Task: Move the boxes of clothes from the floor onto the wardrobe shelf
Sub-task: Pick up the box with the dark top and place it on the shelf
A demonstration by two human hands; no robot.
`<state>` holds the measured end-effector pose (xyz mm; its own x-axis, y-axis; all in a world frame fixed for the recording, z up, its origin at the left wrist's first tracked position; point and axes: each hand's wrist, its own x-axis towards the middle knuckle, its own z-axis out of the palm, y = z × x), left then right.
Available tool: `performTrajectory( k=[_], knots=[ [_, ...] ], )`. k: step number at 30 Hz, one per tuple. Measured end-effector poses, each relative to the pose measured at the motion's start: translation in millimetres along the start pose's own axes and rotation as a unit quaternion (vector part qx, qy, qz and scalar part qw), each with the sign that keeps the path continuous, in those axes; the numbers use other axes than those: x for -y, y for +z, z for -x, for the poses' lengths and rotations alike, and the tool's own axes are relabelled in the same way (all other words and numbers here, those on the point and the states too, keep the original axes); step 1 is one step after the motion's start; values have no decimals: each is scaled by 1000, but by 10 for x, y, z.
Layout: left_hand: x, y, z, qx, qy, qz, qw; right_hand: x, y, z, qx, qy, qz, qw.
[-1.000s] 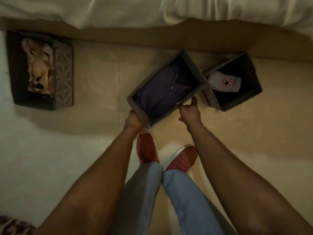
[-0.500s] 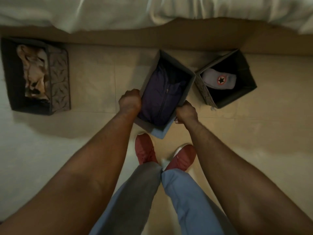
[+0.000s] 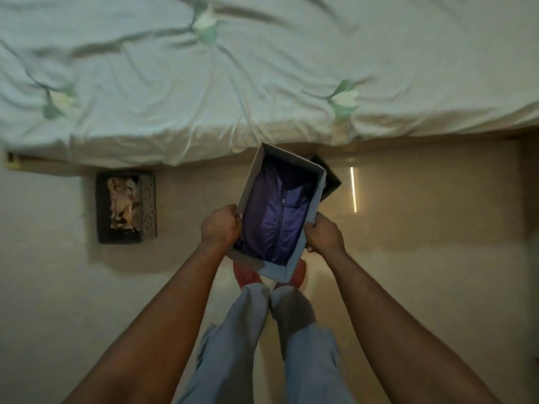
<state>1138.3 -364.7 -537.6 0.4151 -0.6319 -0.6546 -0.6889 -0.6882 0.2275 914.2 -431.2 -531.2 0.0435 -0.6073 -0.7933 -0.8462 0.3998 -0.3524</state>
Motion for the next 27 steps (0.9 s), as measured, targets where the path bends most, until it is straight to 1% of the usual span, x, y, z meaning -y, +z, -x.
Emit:
performTrajectory(
  k=[4, 6, 9, 12, 15, 18, 21, 24, 27],
  knots=[
    [-632, -732, 683, -21, 81, -10, 996, 20, -747, 904, -95, -34, 6, 995],
    [-957, -1008, 1021, -29, 115, -15, 993, -41, -1038, 1314, -128, -42, 22, 991],
    [-1510, -1330, 1532, -36, 179, -27, 983, -187, -1467, 1892, -191, -48, 26, 980],
    [-2079, -1510, 2009, -37, 228, -51, 972, -440, -1872, 2375, -248, -41, -11, 968],
    [-2597, -1517, 2374, -38, 273, -48, 960, -766, -2208, 2727, -282, -24, -74, 956],
    [-3121, -1414, 2716, -40, 319, -73, 944, -1136, -2465, 3004, -302, 5, -125, 945],
    [-3630, -1252, 3016, -21, 368, -93, 925, -1536, -2694, 3213, -338, 38, -164, 926],
    [-4142, -1072, 3211, 1, 416, -112, 903, -1909, -2896, 3358, -365, 70, -204, 906],
    [-4747, -801, 3429, 34, 478, -148, 865, -2306, -3104, 3501, -400, 118, -246, 875]
  ],
)
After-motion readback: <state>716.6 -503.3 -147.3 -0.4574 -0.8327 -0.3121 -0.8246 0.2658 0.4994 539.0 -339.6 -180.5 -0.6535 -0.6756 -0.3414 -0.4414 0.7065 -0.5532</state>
